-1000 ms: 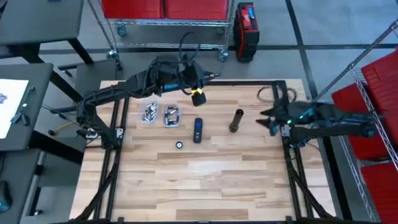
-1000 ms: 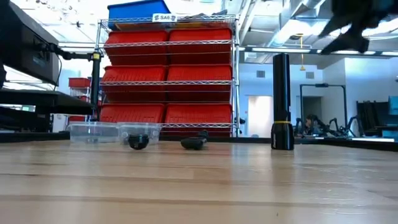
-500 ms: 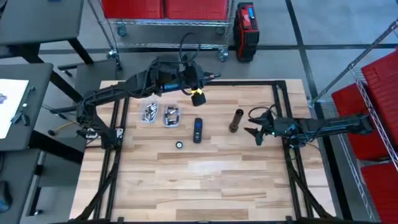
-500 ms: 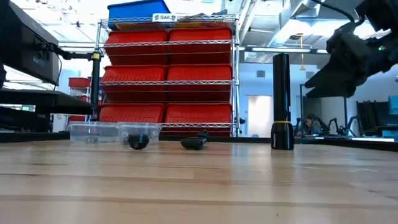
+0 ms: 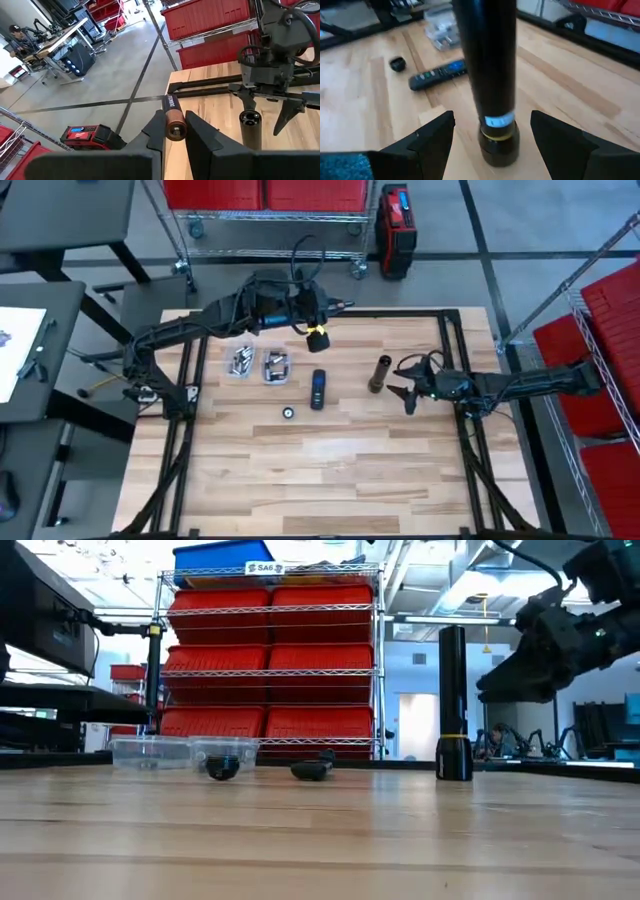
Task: Insert battery
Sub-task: Insert the brown battery into the flashlight battery compartment
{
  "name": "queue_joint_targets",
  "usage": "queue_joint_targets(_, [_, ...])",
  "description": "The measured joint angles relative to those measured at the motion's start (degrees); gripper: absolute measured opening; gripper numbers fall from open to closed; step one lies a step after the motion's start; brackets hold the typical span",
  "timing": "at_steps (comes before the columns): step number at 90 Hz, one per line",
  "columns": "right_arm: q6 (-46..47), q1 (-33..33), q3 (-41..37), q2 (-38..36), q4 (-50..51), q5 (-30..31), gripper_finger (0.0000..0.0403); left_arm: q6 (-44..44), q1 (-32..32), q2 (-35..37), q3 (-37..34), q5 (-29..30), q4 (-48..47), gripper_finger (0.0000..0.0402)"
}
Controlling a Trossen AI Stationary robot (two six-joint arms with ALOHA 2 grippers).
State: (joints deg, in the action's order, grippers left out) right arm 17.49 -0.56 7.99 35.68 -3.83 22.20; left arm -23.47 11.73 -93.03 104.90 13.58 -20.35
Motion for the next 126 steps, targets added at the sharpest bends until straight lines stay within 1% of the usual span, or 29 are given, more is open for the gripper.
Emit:
queue_joint_targets(7, [-0.01,-0.48,-0.02,1.81,-0.75,0.00,0.0255,-0.07,0.00,0.00,0.00,0.00,-0.18,0.0026])
queue_joint_targets(30, [-1.52,-2.71,0.00,9.00,-10.21,-0.53,0.0255,-0.28,0.00,0.02,0.00,0.02,-1.37,0.0026])
queue_joint_targets(41, [-1.52,-2.97,0.00,12.16,-12.65,-2.03,0.0255,-0.30,-0.01,0.02,0.00,0.04,-1.35,0.0026])
queue_joint_targets(54, [-1.88,-3.24,0.00,15.66,-15.38,-2.21,0.0255,-0.30,-0.02,0.02,0.00,0.04,-1.34,0.0026])
queue_joint_targets(78, [-3.18,-4.99,0.07,22.06,-24.50,-2.34,0.0255,-1.83,-0.02,0.02,0.00,0.09,-1.48,0.0026])
queue_joint_targets(98, [-2.98,-6.34,0.58,26.63,-25.82,-2.57,0.0255,-1.90,-0.02,0.02,0.00,0.09,-2.22,0.0026])
queue_joint_targets(126, [-4.47,-6.34,4.44,31.69,-25.89,-2.73,0.0251,-1.82,-0.02,0.02,0.00,0.09,-2.24,0.0026])
